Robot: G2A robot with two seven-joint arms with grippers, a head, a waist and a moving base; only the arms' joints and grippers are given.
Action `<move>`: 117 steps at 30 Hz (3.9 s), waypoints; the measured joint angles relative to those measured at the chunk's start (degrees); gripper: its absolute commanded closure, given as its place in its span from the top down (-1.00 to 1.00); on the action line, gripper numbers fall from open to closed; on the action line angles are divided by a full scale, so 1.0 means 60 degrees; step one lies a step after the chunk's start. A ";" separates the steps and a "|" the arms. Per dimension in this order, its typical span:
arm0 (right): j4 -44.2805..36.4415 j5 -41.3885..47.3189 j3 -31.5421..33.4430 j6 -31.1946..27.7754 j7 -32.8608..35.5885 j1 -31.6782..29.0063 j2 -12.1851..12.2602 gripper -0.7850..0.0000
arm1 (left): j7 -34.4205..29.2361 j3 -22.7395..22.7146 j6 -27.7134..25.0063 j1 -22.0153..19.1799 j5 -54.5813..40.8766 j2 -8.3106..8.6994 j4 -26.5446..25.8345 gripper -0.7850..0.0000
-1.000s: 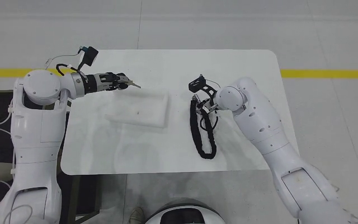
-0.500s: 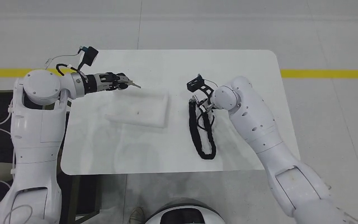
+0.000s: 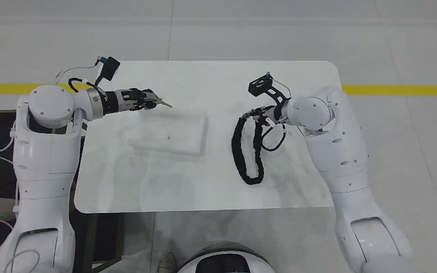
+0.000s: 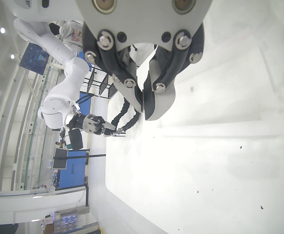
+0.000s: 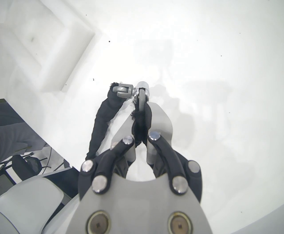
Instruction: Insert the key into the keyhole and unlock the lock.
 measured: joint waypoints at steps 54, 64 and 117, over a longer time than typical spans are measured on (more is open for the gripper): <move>-0.0392 1.1467 0.0910 -0.2474 -0.3945 -0.4313 0.0324 -1.00 | 0.3013 0.0642 -0.1024 0.2471 -0.5181 -0.0562 -0.1287 -1.00; -0.0403 1.1144 0.0922 -0.2456 -0.3879 -0.4243 0.0352 -1.00 | 0.2988 0.0823 -0.0883 0.2422 -0.5067 -0.0580 -0.1134 -1.00; -0.1019 1.0623 0.0329 -0.1877 -0.4993 -0.4522 0.0576 -1.00 | 0.4268 0.1127 -0.4666 0.3713 -0.3252 -0.0888 -0.2181 -1.00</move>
